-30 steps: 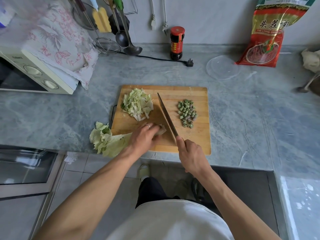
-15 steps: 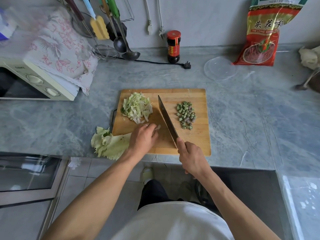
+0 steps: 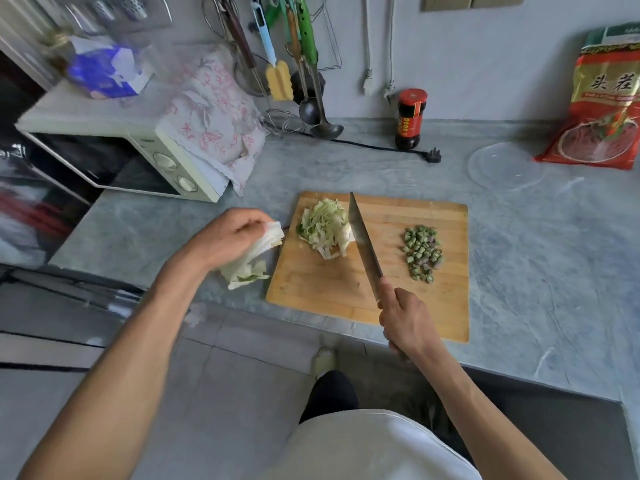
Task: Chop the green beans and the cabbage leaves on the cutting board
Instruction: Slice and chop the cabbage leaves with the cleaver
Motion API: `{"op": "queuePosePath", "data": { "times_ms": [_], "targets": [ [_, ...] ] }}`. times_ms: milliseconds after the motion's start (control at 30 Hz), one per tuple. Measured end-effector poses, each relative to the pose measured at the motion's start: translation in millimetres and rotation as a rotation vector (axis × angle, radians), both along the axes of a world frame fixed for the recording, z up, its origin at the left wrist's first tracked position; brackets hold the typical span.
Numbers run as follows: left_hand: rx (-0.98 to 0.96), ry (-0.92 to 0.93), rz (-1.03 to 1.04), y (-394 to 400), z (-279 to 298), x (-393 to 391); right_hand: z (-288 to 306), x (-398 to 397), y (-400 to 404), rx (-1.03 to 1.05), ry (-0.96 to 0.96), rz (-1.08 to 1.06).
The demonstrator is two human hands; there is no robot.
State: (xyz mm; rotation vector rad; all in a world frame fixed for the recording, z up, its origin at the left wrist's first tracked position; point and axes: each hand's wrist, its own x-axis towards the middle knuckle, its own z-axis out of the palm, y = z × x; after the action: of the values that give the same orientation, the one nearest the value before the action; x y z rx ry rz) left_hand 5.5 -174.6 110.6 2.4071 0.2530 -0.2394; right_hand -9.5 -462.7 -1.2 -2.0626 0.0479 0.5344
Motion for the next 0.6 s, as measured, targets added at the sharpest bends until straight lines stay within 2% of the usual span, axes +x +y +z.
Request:
{"op": "queuePosePath", "data": {
  "times_ms": [133, 267, 400, 500, 600],
  "targets": [
    [0.131, 0.219, -0.188, -19.4, -7.2, 18.0, 3.0, -1.0, 12.1, 0.004, -0.036, -0.004],
    [0.144, 0.371, -0.365, -59.7, -61.3, 41.6, 5.4, -2.2, 9.9, 0.023, 0.006, -0.033],
    [0.111, 0.447, -0.390, -88.5, -124.3, 53.2, 0.9, -5.2, -5.0, 0.008, 0.067, -0.073],
    [0.080, 0.333, -0.374, -87.5, -156.3, 51.2, -1.7, -6.4, -15.0, 0.007, 0.114, -0.111],
    [0.141, -0.043, -0.249, -77.6, -163.5, 43.5, -4.8, -6.8, -19.2, -0.015, 0.097, -0.098]
  ]
}}
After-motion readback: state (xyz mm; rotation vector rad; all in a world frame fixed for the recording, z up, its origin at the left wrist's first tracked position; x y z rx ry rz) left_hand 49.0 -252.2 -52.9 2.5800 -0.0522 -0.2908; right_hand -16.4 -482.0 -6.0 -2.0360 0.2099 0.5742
